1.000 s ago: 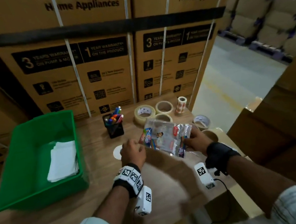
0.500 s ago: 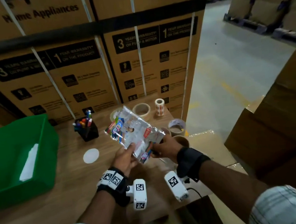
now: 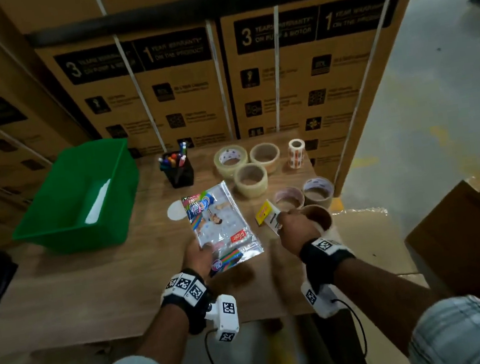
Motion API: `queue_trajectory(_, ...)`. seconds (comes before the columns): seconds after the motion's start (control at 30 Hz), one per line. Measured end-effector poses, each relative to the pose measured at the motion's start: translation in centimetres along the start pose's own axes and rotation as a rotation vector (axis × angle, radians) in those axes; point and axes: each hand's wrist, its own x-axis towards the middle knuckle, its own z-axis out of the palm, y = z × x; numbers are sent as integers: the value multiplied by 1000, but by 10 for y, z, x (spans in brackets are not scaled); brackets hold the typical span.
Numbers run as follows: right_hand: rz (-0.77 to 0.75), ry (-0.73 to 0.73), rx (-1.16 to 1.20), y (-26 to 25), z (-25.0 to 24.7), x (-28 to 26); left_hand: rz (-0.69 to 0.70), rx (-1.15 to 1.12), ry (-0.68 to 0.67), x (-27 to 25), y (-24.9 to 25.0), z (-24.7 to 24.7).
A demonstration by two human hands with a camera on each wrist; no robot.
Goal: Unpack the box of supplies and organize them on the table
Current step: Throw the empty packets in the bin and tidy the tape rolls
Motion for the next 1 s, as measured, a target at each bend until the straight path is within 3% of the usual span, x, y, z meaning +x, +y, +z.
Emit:
queue_trajectory(0.13, 82, 56, -328, -6, 11, -5, -43, -29, -12, -13, -7, -7)
queue_trajectory(0.27, 80, 52, -389, -3, 13, 1, -37, -49, 5, -21, -9, -14)
queue_trajectory(0.33, 38, 27, -353, -5, 10, 2, -33, -49, 24, -26, -12, -17)
queue_trajectory(0.5, -156, 58, 9, -40, -1, 3, -21, -71, 63, -34, -17, -42)
queue_trajectory(0.77, -381, 5, 303, -170, -10, 0, 41, -109, 283, -41, -29, -157)
queue_trajectory(1.0, -501, -49, 354, -338, 58, -7, 43, -126, 524, -48, -80, -330)
